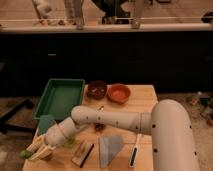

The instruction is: Place pepper in metal cup

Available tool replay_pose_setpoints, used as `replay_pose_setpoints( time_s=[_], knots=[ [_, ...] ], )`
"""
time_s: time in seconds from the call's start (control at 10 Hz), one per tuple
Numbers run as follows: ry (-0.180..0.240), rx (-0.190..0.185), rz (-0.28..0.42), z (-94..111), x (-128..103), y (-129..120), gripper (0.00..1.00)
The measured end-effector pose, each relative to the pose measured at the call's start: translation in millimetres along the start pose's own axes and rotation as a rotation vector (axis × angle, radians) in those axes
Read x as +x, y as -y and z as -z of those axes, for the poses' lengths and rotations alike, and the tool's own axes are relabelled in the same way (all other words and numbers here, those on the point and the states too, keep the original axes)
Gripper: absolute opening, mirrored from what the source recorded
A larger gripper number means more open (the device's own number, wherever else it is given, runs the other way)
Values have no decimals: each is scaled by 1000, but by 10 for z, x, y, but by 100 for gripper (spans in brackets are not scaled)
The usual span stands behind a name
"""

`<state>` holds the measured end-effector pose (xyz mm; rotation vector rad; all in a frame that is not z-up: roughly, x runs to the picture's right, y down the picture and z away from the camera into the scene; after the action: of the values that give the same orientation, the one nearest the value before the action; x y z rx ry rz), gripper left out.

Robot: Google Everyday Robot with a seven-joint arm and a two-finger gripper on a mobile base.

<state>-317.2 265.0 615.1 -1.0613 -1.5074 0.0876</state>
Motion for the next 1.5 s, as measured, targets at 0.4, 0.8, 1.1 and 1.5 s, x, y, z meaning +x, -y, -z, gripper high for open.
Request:
replay_pose_setpoints(
  time_s=[0.4, 0.8, 1.1, 1.5],
  knots=[
    [13, 9, -9, 43, 22, 59, 0],
    [17, 26, -7, 103, -14, 116, 0],
    [32, 37, -29, 132, 46, 141, 0],
    [73, 60, -60, 131, 199, 148, 0]
  ],
)
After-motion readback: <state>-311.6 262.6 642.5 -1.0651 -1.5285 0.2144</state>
